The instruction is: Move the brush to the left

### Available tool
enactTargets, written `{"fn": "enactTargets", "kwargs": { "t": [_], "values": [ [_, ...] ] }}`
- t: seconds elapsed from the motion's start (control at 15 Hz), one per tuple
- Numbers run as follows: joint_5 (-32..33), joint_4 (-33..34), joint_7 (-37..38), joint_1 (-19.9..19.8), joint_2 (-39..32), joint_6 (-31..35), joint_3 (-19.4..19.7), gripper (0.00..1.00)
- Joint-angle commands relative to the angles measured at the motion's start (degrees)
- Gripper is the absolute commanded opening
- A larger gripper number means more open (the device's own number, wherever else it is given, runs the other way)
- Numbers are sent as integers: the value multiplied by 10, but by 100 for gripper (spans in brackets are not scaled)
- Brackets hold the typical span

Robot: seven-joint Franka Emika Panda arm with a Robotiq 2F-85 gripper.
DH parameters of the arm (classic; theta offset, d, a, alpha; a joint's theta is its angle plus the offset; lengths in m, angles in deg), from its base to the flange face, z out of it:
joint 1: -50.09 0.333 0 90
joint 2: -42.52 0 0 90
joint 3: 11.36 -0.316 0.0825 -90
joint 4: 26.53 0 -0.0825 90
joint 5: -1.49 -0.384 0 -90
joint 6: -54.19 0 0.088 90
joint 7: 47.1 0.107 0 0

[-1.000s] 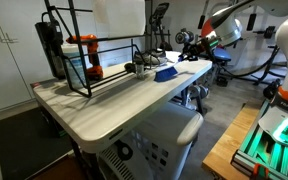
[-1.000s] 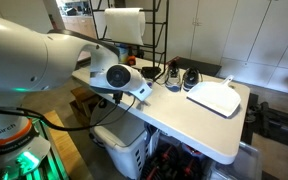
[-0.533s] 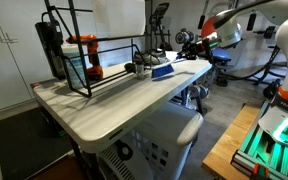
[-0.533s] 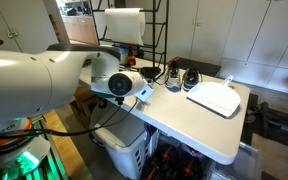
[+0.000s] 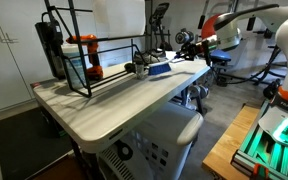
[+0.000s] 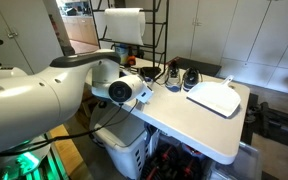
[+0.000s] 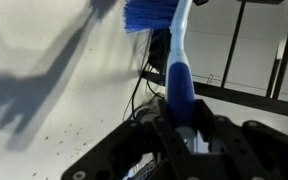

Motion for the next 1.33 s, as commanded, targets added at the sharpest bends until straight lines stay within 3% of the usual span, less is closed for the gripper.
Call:
{"fn": "enactTargets", "kwargs": {
  "t": [0.0, 1.07, 1.13, 1.27],
  "values": [
    [9, 0, 6, -1, 2, -2, 2, 32],
    [10, 0, 3, 0, 4, -1, 2, 32],
    [10, 0, 3, 0, 4, -1, 2, 8],
    [14, -3, -4, 3, 13, 24, 4, 8]
  ]
}}
